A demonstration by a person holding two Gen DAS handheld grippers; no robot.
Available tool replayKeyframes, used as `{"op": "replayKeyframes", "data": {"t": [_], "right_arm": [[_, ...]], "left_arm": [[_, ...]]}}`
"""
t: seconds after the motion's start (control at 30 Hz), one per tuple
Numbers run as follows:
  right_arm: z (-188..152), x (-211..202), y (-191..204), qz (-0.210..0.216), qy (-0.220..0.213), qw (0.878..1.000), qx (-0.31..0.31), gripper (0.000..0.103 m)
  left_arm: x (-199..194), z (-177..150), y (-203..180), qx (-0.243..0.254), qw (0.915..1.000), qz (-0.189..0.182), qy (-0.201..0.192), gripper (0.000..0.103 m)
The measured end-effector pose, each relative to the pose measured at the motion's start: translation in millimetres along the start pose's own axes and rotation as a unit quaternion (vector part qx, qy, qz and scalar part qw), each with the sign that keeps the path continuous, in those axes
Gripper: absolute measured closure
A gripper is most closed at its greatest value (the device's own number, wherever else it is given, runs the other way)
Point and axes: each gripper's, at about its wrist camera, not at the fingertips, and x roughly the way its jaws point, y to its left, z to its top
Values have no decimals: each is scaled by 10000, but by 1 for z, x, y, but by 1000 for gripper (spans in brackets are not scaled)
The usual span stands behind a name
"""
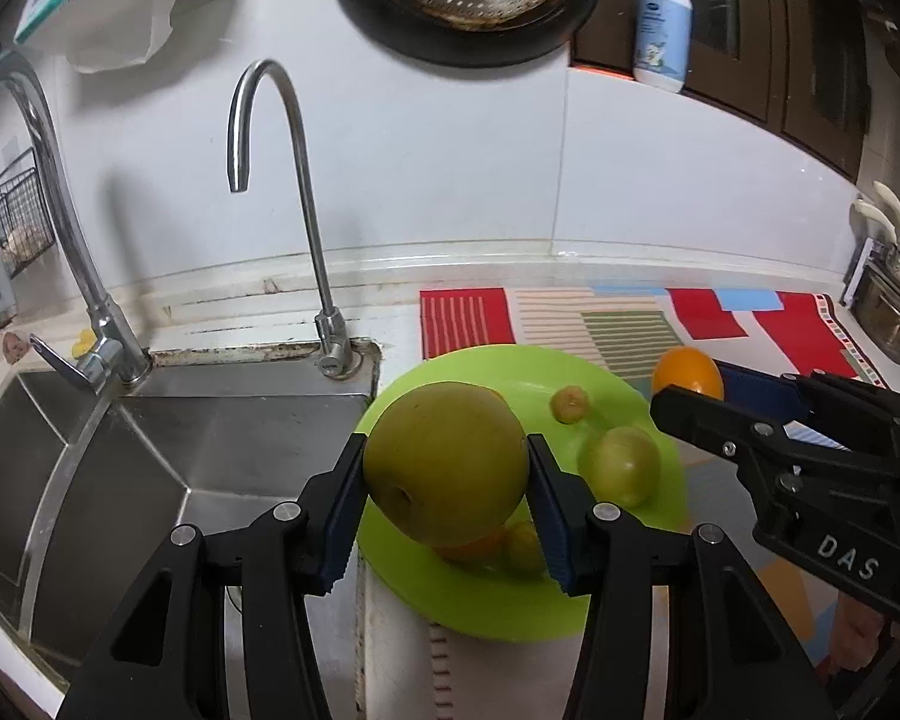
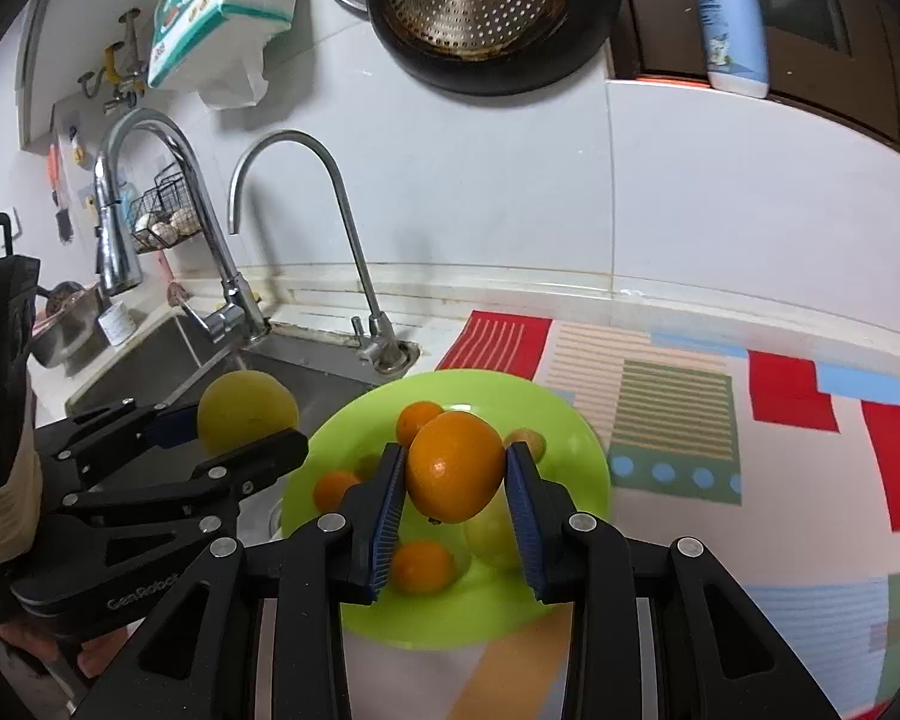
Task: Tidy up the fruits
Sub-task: 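Carry both fruits onto the green plate and open both tools to release them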
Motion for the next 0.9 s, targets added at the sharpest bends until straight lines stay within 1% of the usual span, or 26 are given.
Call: {"op": "replayKeyframes", "data": {"t": [0.27, 0.47, 0.63, 0.73, 0.77, 0.8, 0.83, 0.87, 0.9], "right_arm": [[14, 44, -7, 17, 235, 9997, 4, 68], [17, 72, -14, 28, 402, 9992, 17, 68], [19, 87, -17, 35, 499, 9987, 26, 68], [19, 92, -19, 14, 519, 9986, 49, 68], [19, 94, -20, 8, 536, 9985, 50, 67], [18, 94, -20, -3, 532, 9986, 59, 60], [18, 93, -21, -35, 532, 9986, 71, 55], [17, 92, -22, -82, 528, 9985, 92, 52], [16, 88, -23, -117, 474, 9987, 116, 52]], "left_arm": [[36, 5, 13, -36, 9998, -52, 206, 53], [60, 7, 15, 86, 9990, -105, 419, 53], [74, 6, 14, 184, 9980, -174, 576, 53], [80, 6, 14, 144, 9973, -323, 645, 53], [82, 5, 15, 112, 9970, -369, 669, 52], [82, 4, 14, 108, 9969, -372, 682, 52], [81, 4, 14, 119, 9973, -326, 642, 47], [78, 4, 13, 142, 9979, -286, 559, 45], [73, 4, 12, 175, 9984, -260, 472, 45]]}}
